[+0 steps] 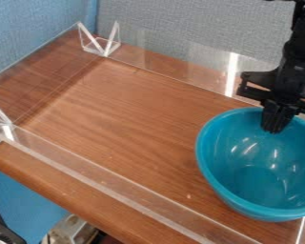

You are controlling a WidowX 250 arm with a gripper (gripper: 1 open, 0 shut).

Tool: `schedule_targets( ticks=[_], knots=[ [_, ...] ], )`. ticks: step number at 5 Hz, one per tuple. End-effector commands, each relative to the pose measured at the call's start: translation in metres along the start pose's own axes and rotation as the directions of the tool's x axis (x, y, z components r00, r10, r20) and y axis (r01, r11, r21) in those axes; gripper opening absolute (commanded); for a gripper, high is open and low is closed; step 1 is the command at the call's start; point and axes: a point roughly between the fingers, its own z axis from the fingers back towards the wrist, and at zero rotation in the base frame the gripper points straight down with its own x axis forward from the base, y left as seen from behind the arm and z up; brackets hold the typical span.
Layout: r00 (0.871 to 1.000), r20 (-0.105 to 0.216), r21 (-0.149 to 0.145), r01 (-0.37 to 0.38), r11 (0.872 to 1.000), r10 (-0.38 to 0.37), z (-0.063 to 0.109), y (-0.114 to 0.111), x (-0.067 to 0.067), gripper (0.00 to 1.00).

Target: Put the mushroom in the blue bowl

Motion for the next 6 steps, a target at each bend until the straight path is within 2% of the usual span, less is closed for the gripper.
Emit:
schedule_targets(
  ticks=[1, 6],
  knots=[
    [0.999, 0.048, -0.032, 0.007, 0.999, -0.006, 0.019, -0.007, 0.002, 0.0],
    [1.0, -0.004, -0.021, 0.002, 1.0, -0.002, 0.004, -0.016, -0.01, 0.0]
  ],
)
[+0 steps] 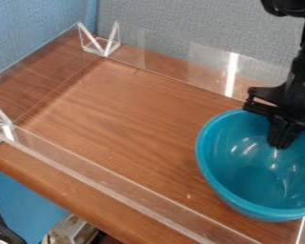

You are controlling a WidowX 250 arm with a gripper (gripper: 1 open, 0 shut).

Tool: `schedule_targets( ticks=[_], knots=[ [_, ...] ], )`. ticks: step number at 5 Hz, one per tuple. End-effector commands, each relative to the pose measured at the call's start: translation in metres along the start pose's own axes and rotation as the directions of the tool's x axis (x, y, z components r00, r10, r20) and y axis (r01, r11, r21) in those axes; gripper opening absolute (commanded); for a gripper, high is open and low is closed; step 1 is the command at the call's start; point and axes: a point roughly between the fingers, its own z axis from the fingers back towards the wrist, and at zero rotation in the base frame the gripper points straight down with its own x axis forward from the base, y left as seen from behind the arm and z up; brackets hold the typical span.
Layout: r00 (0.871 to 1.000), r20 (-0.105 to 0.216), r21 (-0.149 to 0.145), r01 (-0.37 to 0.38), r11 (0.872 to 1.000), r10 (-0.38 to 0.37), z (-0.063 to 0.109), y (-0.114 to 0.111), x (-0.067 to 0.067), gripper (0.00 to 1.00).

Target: Put the mushroom in the blue bowl

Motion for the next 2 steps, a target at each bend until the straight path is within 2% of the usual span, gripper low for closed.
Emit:
schedule_targets(
  ticks=[1, 2],
  knots=[
    [1.0, 0.018, -0.021, 0.005, 1.0, -0.004, 0.009, -0.0048, -0.0003, 0.0],
    [1.0, 0.003, -0.02, 0.004, 1.0, -0.004, 0.0043, -0.006, -0.0024, 0.0]
  ],
)
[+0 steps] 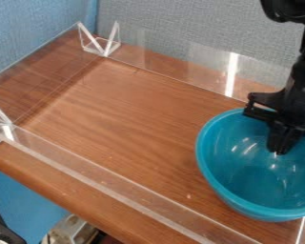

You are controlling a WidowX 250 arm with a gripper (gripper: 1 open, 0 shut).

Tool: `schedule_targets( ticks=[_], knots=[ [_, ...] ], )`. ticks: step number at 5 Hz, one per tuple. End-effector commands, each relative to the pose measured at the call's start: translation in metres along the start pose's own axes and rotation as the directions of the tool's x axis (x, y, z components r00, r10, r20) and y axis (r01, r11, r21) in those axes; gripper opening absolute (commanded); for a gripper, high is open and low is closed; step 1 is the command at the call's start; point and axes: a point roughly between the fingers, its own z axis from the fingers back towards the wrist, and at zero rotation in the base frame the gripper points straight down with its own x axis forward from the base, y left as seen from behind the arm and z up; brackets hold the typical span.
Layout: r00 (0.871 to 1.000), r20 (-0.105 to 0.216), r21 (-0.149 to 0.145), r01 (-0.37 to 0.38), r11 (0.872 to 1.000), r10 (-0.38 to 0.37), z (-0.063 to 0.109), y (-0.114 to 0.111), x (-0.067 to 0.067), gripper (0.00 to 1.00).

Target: Put the mushroom in the blue bowl

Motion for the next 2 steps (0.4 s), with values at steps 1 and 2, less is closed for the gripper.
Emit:
schedule_targets(
  ticks=[1, 2],
  knots=[
    [1.0, 0.021, -0.026, 0.006, 1.0, -0.006, 0.0103, -0.006, -0.0007, 0.0],
    [1.0, 0.011, -0.026, 0.006, 1.0, -0.005, 0.0079, -0.0076, -0.003, 0.0]
  ],
)
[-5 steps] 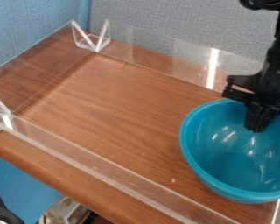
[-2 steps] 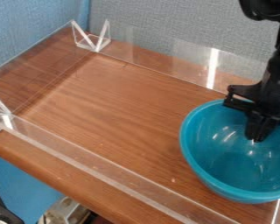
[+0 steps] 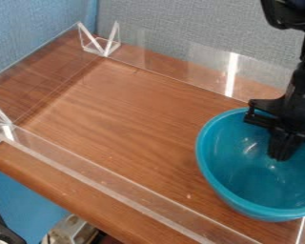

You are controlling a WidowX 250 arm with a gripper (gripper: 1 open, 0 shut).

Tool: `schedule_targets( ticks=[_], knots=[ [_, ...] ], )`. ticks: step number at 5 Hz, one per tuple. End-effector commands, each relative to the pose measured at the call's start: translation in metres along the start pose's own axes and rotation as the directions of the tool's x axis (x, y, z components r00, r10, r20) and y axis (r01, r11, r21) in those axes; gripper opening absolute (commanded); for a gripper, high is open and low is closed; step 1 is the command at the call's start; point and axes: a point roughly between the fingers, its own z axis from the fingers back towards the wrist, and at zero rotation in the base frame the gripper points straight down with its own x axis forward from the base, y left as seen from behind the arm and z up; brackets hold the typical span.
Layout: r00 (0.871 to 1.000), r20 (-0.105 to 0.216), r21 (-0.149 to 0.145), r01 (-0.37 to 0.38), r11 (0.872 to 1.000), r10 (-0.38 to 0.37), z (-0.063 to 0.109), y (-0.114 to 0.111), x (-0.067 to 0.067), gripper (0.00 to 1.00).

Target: Put the mushroom in the blue bowl

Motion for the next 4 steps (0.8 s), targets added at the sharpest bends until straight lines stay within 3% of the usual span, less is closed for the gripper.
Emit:
schedule_targets(
  ticks=[1, 2, 3, 4],
  knots=[
    [1.0, 0.014, -0.019, 0.009, 1.0, -0.009, 0.0077, -0.0062, -0.0023, 0.0],
    [1.0, 0.002, -0.02, 0.01, 1.0, -0.01, 0.0046, -0.0085, -0.0071, 0.0],
    [1.0, -0.004, -0.018, 0.015, 1.0, -0.015, 0.0032, -0.0091, -0.0065, 1.0],
    [1.0, -0.01, -0.017, 0.02, 1.0, -0.02, 0.0019, -0.0098, -0.0058, 1.0]
  ],
)
